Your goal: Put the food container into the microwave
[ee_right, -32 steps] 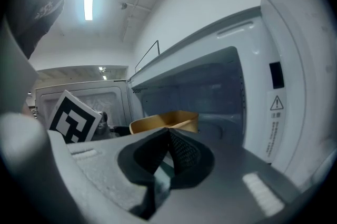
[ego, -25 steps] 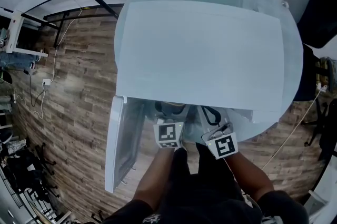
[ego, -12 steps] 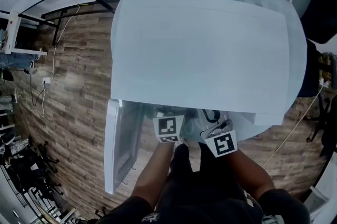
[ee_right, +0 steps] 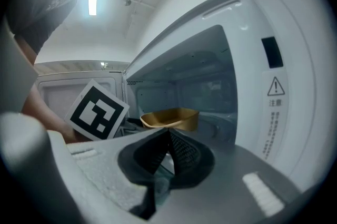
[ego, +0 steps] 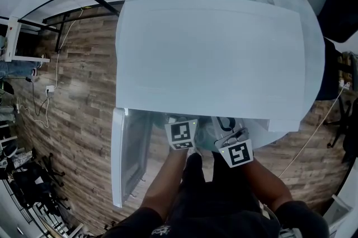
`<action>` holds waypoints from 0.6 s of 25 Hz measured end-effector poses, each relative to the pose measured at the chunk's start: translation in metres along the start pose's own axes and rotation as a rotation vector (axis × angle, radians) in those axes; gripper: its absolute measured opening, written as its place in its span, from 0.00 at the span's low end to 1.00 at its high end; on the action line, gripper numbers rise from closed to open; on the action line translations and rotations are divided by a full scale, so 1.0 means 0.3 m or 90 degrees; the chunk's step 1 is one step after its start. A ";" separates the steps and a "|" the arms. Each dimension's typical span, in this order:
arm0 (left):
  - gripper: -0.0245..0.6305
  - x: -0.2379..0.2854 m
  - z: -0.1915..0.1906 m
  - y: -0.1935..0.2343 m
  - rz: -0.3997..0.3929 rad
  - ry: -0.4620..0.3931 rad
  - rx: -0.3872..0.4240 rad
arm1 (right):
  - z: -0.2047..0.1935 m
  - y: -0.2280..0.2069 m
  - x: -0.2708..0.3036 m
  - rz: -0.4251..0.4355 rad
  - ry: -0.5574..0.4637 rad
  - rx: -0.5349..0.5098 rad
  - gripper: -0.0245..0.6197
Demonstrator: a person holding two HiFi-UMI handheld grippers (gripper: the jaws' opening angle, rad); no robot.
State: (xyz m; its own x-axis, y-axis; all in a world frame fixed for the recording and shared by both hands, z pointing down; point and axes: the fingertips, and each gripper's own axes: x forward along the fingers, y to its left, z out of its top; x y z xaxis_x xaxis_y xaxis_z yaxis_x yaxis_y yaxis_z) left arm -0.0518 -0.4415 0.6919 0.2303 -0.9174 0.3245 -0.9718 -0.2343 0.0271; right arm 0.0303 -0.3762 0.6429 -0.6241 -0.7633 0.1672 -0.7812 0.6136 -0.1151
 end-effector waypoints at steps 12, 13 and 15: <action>0.83 -0.168 -0.032 -0.025 -0.051 0.019 0.015 | 0.057 0.076 -0.059 -0.018 -0.020 -0.022 0.04; 0.83 -0.196 -0.033 -0.027 -0.061 0.020 0.017 | 0.068 0.089 -0.068 -0.021 -0.023 -0.022 0.04; 0.83 -0.256 -0.033 -0.035 -0.082 0.024 0.021 | 0.095 0.115 -0.088 -0.028 -0.032 -0.016 0.04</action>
State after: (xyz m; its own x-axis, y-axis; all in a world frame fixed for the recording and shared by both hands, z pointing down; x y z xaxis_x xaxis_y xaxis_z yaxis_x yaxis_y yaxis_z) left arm -0.0599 -0.3655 0.6760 0.3507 -0.8662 0.3559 -0.9318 -0.3607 0.0404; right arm 0.0194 -0.3405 0.6065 -0.5896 -0.7984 0.1227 -0.8077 0.5836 -0.0837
